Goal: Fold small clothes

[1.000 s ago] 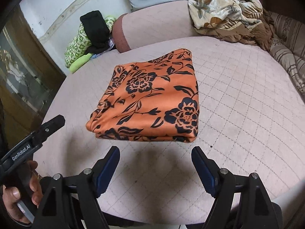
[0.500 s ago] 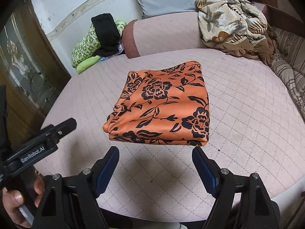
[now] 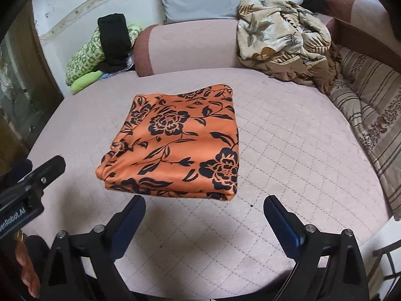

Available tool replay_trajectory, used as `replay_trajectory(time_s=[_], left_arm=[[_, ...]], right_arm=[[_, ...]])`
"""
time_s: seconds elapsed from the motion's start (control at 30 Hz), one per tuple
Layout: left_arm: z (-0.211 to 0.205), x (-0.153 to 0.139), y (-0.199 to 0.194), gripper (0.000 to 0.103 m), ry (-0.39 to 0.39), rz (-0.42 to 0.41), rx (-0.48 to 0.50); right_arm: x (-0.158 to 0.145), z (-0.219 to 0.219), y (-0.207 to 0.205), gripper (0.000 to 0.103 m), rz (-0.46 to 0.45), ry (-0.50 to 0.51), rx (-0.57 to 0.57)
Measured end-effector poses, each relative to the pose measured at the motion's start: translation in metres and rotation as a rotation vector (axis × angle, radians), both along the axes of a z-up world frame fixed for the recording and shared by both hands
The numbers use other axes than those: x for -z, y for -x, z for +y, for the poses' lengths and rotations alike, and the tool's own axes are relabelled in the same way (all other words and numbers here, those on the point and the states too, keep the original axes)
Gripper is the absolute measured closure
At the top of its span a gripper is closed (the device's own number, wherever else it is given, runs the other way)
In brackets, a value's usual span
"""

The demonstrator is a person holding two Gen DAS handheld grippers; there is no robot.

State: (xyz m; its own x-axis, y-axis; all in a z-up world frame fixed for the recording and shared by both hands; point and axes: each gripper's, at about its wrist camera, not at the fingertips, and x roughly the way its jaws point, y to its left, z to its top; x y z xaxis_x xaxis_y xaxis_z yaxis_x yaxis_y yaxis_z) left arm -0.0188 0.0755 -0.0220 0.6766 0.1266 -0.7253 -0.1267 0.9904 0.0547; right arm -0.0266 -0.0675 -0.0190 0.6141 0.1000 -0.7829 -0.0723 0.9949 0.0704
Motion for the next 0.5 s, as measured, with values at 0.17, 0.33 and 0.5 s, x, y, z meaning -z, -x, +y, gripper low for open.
replay_trajectory(time_s=[0.17,0.33,0.5], left_arm=[[-0.008,0.002,-0.003,0.004,-0.012,0.018,0.024],[-0.011,0.001,-0.007,0.003,-0.008,0.023,0.036],[-0.016,0.000,-0.012,0.003,-0.058,0.042,0.017]], right_arm=[[0.003,-0.003,-0.003,0.000,-0.002,-0.018,0.004],[0.004,-0.003,-0.007,0.000,0.002,-0.016,0.010],[0.003,-0.002,-0.010,0.000,0.002,-0.009,0.000]])
